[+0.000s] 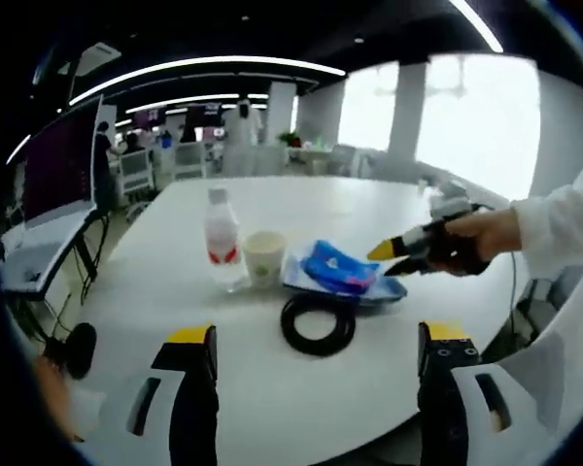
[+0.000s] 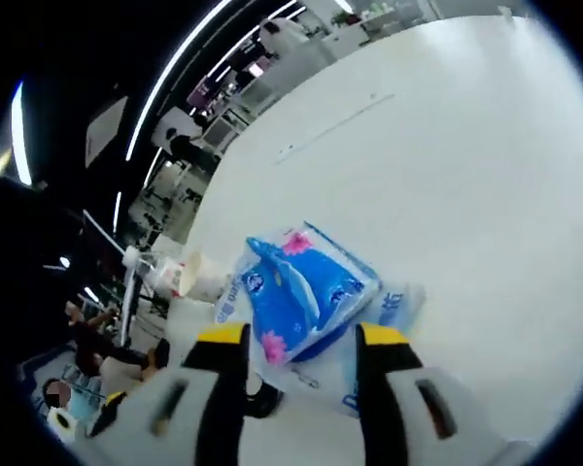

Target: Arrange the tabletop items into an orderly group along one side of the table until the central work area is clear of visible clutter.

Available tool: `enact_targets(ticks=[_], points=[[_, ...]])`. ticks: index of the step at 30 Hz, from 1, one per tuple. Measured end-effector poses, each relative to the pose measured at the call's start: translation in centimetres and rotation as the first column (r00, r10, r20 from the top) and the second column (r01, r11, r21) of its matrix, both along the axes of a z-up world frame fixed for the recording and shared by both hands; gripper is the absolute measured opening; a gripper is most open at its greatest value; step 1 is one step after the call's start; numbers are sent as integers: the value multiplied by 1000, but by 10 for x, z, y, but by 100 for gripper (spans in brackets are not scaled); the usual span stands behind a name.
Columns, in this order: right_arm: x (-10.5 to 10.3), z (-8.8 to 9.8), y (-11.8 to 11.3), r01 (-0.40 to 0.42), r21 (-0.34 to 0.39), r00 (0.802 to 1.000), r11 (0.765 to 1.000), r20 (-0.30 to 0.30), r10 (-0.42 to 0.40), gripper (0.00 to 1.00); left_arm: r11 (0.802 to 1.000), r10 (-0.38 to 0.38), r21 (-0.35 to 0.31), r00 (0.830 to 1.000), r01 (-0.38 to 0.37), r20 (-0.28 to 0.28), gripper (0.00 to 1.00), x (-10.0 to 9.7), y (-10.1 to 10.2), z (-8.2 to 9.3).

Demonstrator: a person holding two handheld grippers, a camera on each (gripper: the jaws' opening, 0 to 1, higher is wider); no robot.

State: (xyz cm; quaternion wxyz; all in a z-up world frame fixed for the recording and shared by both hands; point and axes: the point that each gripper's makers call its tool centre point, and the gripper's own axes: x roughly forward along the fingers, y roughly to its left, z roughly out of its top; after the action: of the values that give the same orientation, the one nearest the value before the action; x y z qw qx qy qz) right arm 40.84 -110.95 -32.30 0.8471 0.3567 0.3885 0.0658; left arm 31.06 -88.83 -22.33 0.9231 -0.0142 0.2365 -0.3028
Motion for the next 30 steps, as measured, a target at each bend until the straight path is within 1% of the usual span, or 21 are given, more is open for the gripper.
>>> enact_targets(ticks=[1,2,4,6,7,8,9,11,12,13,15,16,17,18,20,22,25,27,29,30], points=[[2,0,4,-17,10,1000,1000,4,17,43,1000,6,-5,1000,-6,-2,80,0,0,0],[1,-1,4,-16,8,1000,1000,-1,16,43,1000,13,-5,1000,-13,-5,80,-1,-1,0],[0,-6,3,-15,-9,1000,1000,-23,14,42,1000,26,0,1000,-26,-12,79,-3,0,-2],[0,-10,2,1,-6,999,1000,-42,-1,42,999,41,16,999,-41,-12,80,-6,2,-4],[1,-12,2,9,2,999,1000,-50,-9,41,999,37,34,999,-37,-7,81,-9,2,-4],[1,-14,4,29,28,998,999,-62,-27,39,997,18,70,1000,-18,11,81,-12,1,-4],[1,-14,5,42,47,997,998,-73,-38,36,996,4,91,1000,-6,20,82,-15,0,-4],[3,-21,3,60,42,994,997,-94,-56,32,994,-21,105,1000,19,18,82,-21,-5,-5],[3,-25,2,53,19,994,998,-102,-50,30,994,-26,109,1000,25,10,82,-24,-6,-8],[2,-27,3,44,5,993,999,-108,-44,29,994,-25,110,1000,23,10,82,-25,-7,-8],[3,-28,6,58,20,992,998,-115,-56,28,994,-9,107,1000,9,3,82,-26,-5,-11],[5,-27,8,79,44,990,996,-117,-73,29,995,20,99,1000,-19,-2,82,-27,-4,-10],[6,-29,8,97,53,987,994,-131,-89,29,995,38,94,999,-38,1,82,-28,-2,-9],[6,-30,7,100,54,986,994,-138,-92,28,995,63,81,998,-63,1,82,-28,0,-9],[6,-34,2,115,39,982,993,-157,-108,21,995,79,60,997,-79,-9,82,-31,1,-9],[6,-38,-1,121,34,979,992,-169,-114,16,995,84,59,996,-83,-13,82,-33,2,-10],[5,-39,-4,141,52,976,989,-174,-130,11,994,85,78,996,-83,-20,82,-35,5,-12],[5,-39,-6,148,76,975,986,-180,-133,8,993,93,79,995,-90,-27,81,-35,6,-13],[4,-36,-9,143,82,977,986,-173,-128,2,992,101,77,994,-98,-30,81,-34,6,-13],[4,-34,-9,133,94,980,987,-162,-117,1,993,102,71,994,-99,-32,80,-33,5,-13]])
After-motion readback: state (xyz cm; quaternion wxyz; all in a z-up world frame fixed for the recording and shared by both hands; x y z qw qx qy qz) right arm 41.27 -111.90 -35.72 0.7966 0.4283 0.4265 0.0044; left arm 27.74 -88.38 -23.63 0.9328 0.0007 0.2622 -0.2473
